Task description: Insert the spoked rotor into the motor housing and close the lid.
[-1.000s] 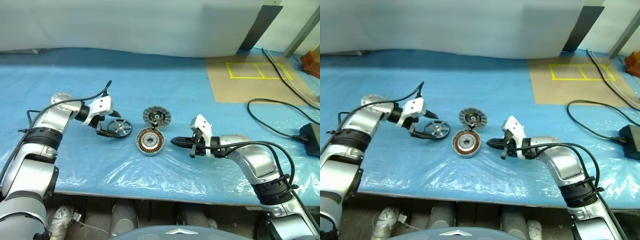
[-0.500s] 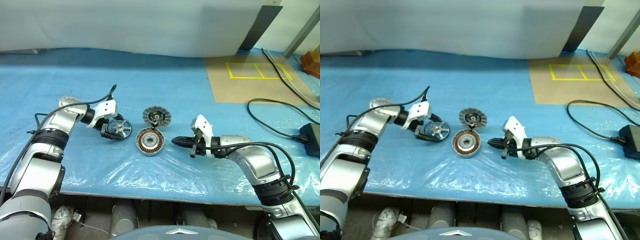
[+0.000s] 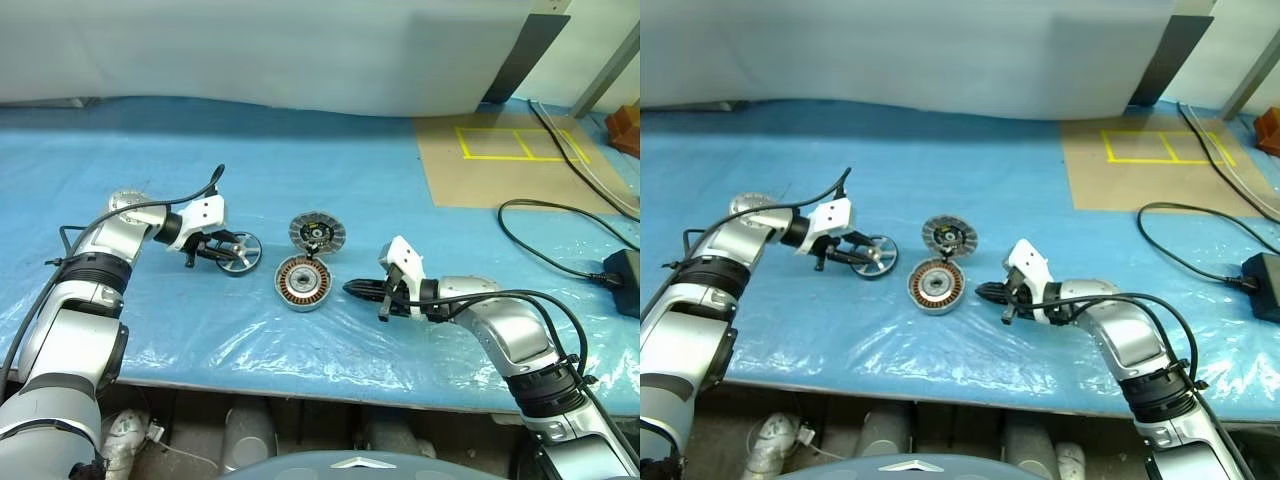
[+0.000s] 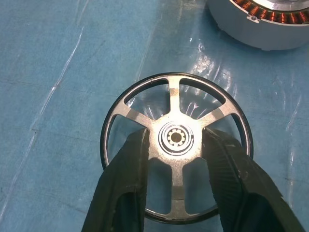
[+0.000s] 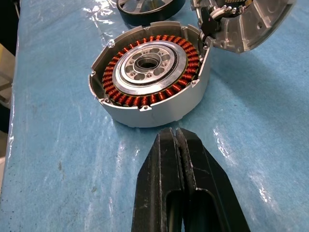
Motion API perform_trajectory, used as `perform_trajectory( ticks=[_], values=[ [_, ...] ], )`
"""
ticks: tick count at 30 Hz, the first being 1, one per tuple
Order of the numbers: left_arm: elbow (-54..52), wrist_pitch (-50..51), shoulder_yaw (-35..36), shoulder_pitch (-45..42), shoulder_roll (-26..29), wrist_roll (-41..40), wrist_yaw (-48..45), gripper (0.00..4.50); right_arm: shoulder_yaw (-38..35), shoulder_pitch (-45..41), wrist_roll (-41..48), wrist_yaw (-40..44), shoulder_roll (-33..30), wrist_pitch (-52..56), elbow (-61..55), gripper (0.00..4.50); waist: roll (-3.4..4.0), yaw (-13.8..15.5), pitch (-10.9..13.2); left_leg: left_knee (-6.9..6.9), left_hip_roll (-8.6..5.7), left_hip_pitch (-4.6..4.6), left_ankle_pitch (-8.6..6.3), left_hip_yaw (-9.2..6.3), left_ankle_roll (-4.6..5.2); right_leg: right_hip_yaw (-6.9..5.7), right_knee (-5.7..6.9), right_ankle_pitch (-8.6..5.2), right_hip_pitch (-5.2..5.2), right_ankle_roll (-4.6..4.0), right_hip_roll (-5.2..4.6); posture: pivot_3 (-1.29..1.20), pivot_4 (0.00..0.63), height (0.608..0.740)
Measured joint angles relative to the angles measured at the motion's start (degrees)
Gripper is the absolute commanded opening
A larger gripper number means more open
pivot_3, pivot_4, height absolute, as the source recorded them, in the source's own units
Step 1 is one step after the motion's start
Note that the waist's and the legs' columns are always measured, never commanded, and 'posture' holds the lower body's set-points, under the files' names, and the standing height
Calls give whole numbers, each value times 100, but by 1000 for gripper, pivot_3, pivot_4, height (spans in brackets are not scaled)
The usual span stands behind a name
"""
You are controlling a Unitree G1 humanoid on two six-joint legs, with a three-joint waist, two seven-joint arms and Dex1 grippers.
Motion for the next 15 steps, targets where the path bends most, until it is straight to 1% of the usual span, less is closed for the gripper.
perform_trajectory(
  ticks=[5,11,15],
  values=[
    [-14,-300,-4,73,17,20,21,1678,0,-1,0,-51,0,0,0,0,1,-2,0,-2,0,1,0,0,0,-1,0,0,0,1,0,0,150,740],
    [-149,-421,20,189,23,25,99,1678,-1,0,1,-57,-11,4,0,0,5,1,-3,-2,-1,1,0,0,0,-1,0,0,1,1,-1,0,150,740],
    [-342,-405,214,412,-1,-205,31,1678,-18,-2,30,-59,-27,55,-1,0,6,-5,-3,-7,0,-1,0,0,0,-1,-7,-1,-1,1,0,0,150,740]
  ],
)
